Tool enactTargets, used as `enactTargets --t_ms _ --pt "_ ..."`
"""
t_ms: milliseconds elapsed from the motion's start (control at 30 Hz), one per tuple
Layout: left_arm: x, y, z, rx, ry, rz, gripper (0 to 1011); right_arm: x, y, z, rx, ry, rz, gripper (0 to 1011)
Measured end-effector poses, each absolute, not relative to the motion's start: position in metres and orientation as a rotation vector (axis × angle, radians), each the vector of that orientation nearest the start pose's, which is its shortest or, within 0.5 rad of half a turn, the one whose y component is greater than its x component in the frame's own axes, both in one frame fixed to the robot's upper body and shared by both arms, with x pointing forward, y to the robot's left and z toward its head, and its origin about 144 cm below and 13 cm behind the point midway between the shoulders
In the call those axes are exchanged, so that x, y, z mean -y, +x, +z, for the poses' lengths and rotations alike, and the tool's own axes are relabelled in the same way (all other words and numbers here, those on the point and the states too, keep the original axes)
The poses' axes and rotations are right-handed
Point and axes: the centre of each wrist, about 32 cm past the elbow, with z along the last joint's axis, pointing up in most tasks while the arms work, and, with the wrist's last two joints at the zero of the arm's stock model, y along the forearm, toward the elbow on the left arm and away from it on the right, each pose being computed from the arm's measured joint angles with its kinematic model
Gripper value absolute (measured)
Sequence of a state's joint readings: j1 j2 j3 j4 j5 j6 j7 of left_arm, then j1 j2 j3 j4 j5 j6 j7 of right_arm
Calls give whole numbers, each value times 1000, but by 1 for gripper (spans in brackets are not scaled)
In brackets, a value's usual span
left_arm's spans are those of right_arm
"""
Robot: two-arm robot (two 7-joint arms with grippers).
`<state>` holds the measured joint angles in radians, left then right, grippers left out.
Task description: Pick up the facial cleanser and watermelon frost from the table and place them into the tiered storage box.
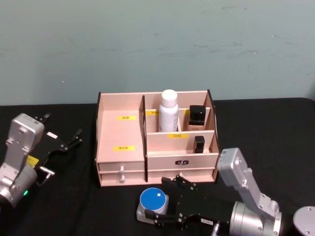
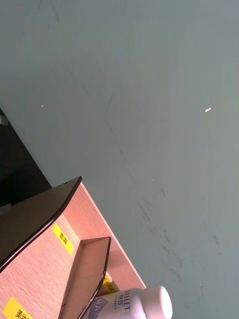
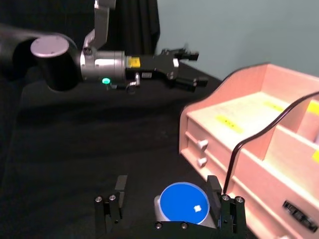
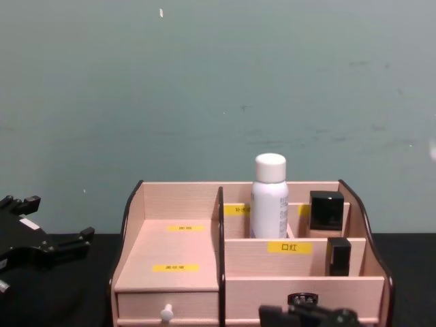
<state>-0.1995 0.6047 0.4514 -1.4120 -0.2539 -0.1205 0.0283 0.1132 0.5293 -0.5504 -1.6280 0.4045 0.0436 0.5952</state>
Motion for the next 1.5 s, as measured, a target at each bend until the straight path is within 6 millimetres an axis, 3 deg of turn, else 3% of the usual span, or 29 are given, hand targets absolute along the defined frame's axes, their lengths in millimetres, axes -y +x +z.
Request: enactTargets --t_ms 300,1500 --pt "-310 489 1140 285 304 1248 1010 217 447 1132 -86 -212 -469 1002" --pt "-310 489 1140 285 305 1248 1010 211 469 1118 -109 -225 -512 1003"
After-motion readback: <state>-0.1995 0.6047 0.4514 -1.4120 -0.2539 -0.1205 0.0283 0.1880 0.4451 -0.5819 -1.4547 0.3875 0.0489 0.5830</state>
